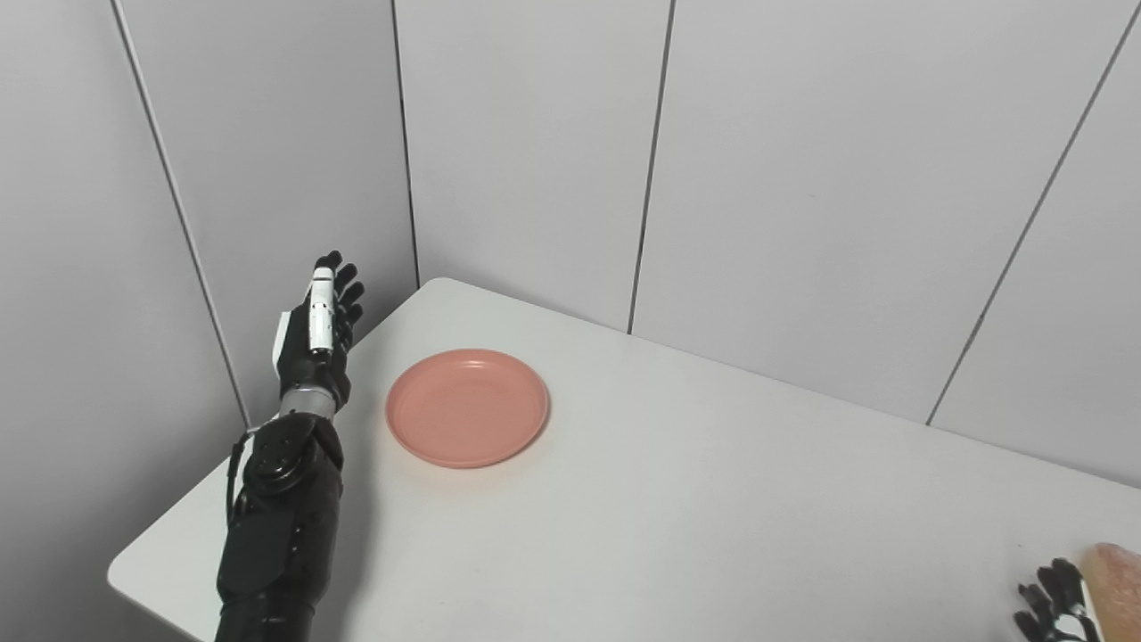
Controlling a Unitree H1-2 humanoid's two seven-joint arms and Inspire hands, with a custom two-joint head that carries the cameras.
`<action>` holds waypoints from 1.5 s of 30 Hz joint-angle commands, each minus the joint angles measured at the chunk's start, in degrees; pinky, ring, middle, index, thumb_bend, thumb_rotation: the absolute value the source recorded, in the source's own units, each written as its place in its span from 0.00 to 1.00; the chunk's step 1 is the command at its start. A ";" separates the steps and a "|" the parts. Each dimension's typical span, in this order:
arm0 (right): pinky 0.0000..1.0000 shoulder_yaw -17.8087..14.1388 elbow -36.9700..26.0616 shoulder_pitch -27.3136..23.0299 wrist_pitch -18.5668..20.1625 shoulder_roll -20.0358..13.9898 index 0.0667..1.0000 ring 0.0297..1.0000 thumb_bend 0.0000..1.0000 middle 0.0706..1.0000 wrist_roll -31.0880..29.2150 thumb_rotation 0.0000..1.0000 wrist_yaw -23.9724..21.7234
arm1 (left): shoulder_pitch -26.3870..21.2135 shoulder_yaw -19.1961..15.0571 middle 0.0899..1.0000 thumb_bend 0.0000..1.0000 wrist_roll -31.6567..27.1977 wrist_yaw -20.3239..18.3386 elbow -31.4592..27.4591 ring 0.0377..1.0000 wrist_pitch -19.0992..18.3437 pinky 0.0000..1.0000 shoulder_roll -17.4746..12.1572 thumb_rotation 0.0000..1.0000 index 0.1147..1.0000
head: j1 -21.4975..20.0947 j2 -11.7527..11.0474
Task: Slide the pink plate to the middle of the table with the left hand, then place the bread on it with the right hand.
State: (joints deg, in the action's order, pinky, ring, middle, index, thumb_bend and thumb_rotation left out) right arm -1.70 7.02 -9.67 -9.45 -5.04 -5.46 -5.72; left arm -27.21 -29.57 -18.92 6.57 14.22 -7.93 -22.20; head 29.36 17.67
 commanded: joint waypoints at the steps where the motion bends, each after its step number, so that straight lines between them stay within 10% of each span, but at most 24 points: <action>1: 0.98 0.30 1.23 2.26 0.52 0.35 1.00 0.98 0.30 1.00 0.21 1.00 0.00 | -2.01 -0.07 0.93 0.33 -0.33 -0.42 -0.76 0.93 1.81 0.97 -2.01 1.00 0.92 | -0.07 0.16; 45: 0.98 0.11 0.60 2.39 1.24 0.33 1.00 0.99 0.29 1.00 -0.36 1.00 -0.28 | 0.63 -0.22 0.94 0.28 -3.36 -2.00 10.42 0.94 11.51 0.95 1.60 1.00 0.92 | 0.57 0.61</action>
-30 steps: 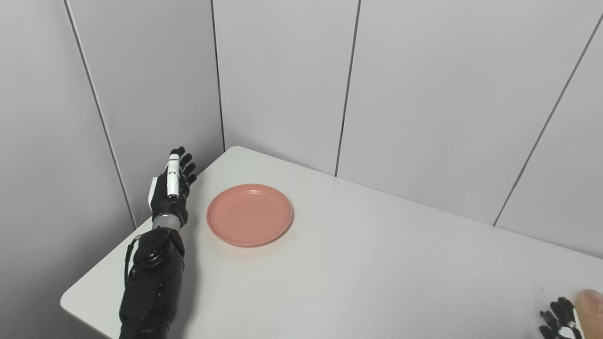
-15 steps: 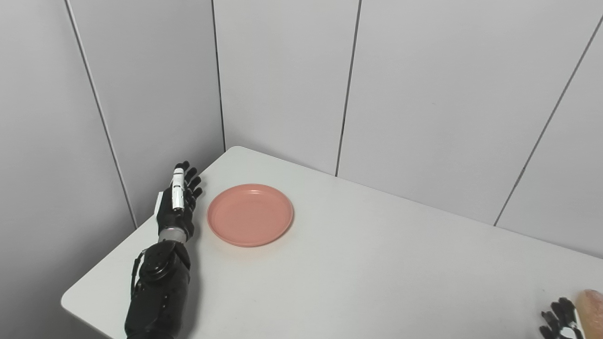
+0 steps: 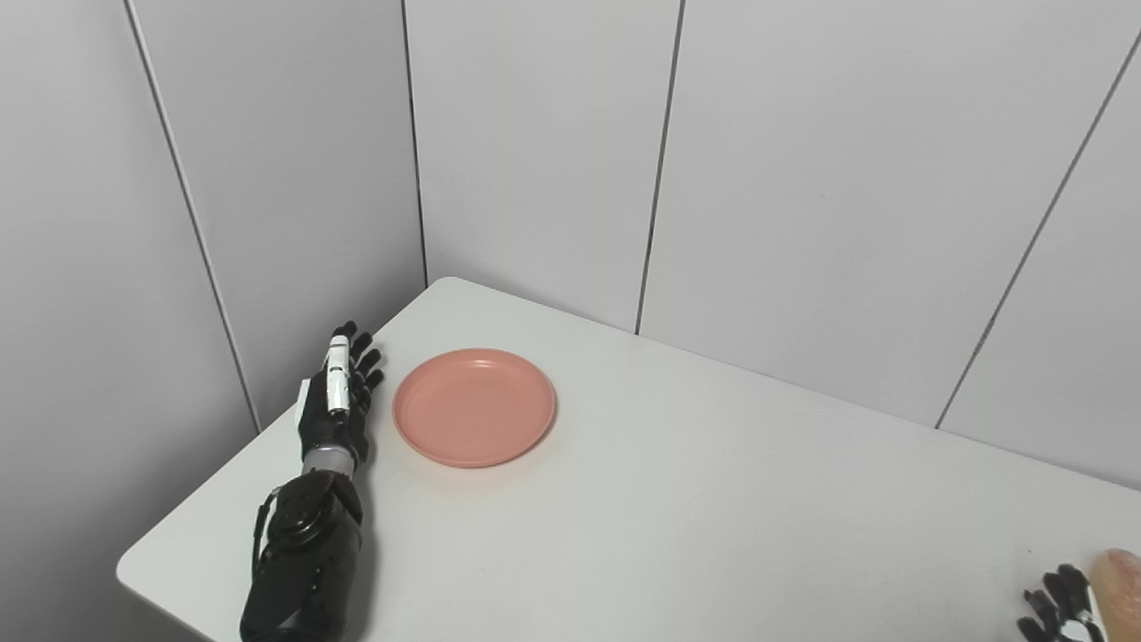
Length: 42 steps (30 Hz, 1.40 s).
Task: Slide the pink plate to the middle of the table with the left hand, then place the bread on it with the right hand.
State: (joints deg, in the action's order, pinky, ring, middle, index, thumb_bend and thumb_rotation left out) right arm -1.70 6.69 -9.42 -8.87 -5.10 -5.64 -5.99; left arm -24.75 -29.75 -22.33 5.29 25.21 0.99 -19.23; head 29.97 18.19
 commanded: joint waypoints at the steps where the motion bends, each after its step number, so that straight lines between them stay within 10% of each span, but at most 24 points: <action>1: 0.98 0.09 0.99 2.12 0.50 0.39 1.00 0.99 0.29 1.00 -0.24 1.00 -0.04 | -1.79 -0.16 0.94 0.28 -0.40 -0.90 -0.16 0.94 2.75 0.95 -1.34 1.00 0.92 | -0.07 0.18; 42: 0.93 0.44 -0.13 2.80 -0.25 0.84 0.96 0.95 0.37 0.97 0.74 1.00 -0.27 | -5.13 4.82 0.95 0.26 -5.88 -8.17 6.41 0.95 -2.11 0.98 1.37 1.00 0.93 | -3.02 2.39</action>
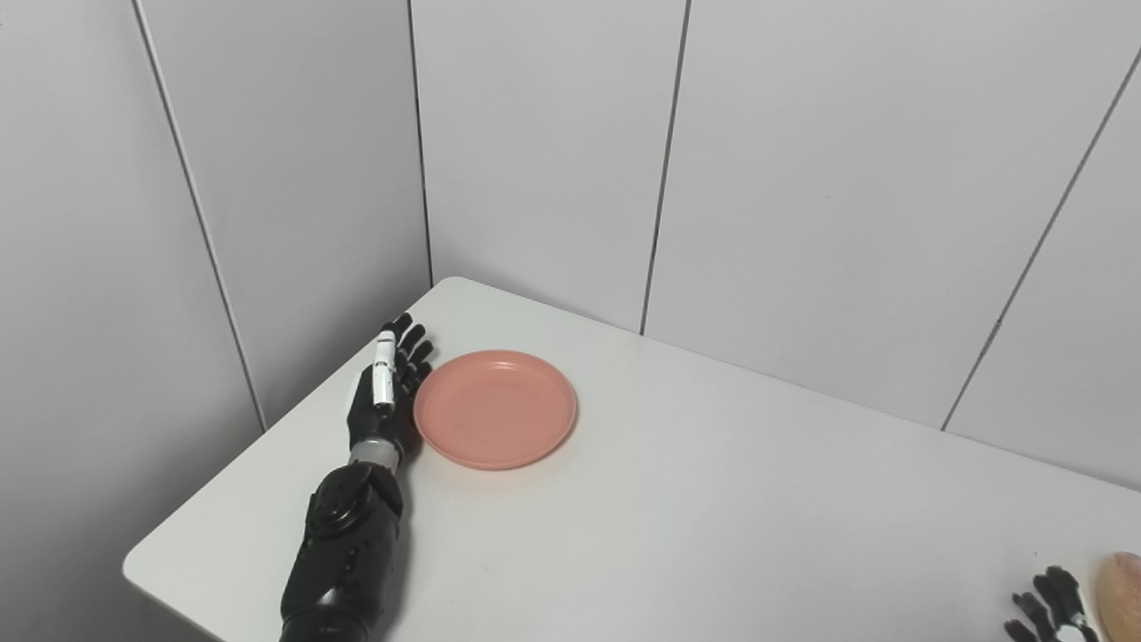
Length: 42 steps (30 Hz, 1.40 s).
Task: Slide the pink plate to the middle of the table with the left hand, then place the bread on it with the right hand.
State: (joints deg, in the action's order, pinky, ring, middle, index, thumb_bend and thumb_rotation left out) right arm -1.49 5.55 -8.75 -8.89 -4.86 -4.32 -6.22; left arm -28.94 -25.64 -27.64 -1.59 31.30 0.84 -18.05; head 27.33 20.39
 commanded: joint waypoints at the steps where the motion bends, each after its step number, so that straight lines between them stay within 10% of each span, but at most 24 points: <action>1: 0.93 0.26 0.97 2.15 -0.22 0.59 0.96 0.95 0.36 0.97 -0.55 1.00 -0.09 | -0.90 0.77 0.97 0.26 -0.97 -1.70 0.15 0.97 -2.42 0.99 0.20 1.00 0.95 | -0.38 0.20; 42: 0.93 2.24 -5.60 3.76 1.56 1.95 0.96 0.95 0.21 0.96 4.43 1.00 2.19 | -2.22 8.45 0.89 0.35 -1.64 -7.34 -0.29 0.89 -9.65 0.90 6.11 1.00 0.87 | -11.78 4.67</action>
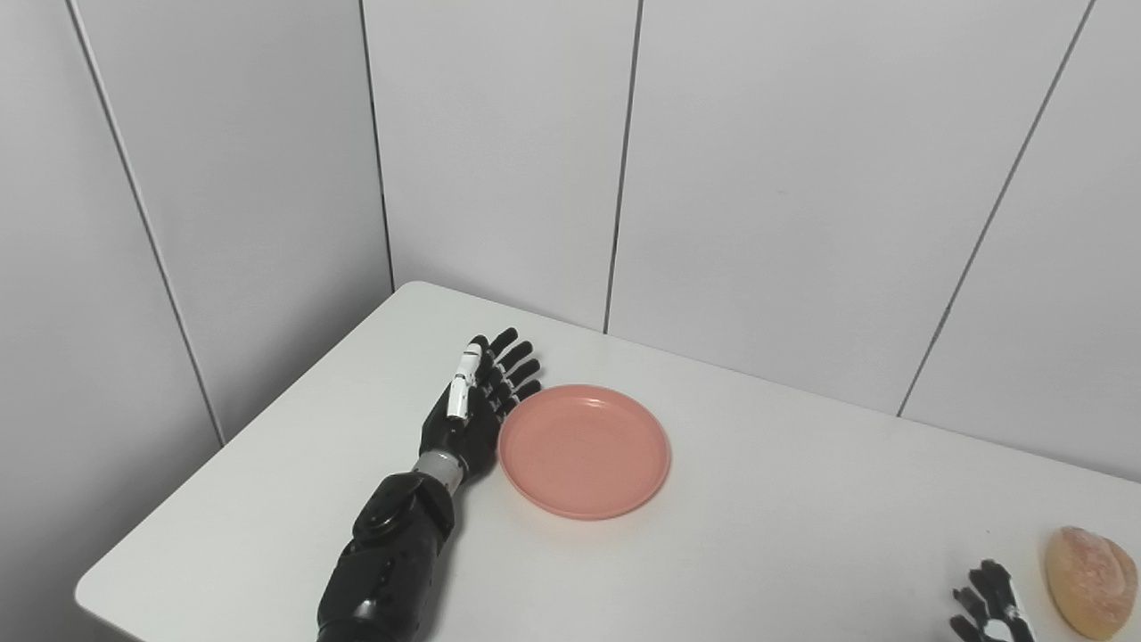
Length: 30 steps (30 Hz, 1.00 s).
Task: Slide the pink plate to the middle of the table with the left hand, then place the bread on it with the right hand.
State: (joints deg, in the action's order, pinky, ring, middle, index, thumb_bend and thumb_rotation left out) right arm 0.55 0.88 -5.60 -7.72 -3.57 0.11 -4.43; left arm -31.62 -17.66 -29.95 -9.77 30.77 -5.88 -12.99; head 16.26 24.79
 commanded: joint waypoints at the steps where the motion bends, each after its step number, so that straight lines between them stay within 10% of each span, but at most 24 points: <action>1: 0.92 0.23 -0.97 0.61 0.42 0.75 0.96 0.94 0.21 0.96 0.01 1.00 0.48 | 0.54 0.62 0.90 0.35 0.58 0.85 -0.14 0.90 -3.27 0.91 1.30 1.00 0.88 | -0.71 0.28; 30: 0.86 2.16 -3.82 0.45 3.36 4.12 0.92 0.90 0.32 0.92 7.07 1.00 4.29 | 4.83 6.91 0.93 0.33 1.17 0.85 -12.48 0.93 -11.62 0.94 9.58 1.00 0.90 | -12.89 6.84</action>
State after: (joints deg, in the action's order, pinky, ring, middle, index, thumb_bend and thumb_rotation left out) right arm 2.56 -0.86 -4.70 -4.91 0.08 6.93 -0.78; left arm -27.56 -11.11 -28.83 -9.81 18.72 -15.15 -4.22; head 3.35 31.55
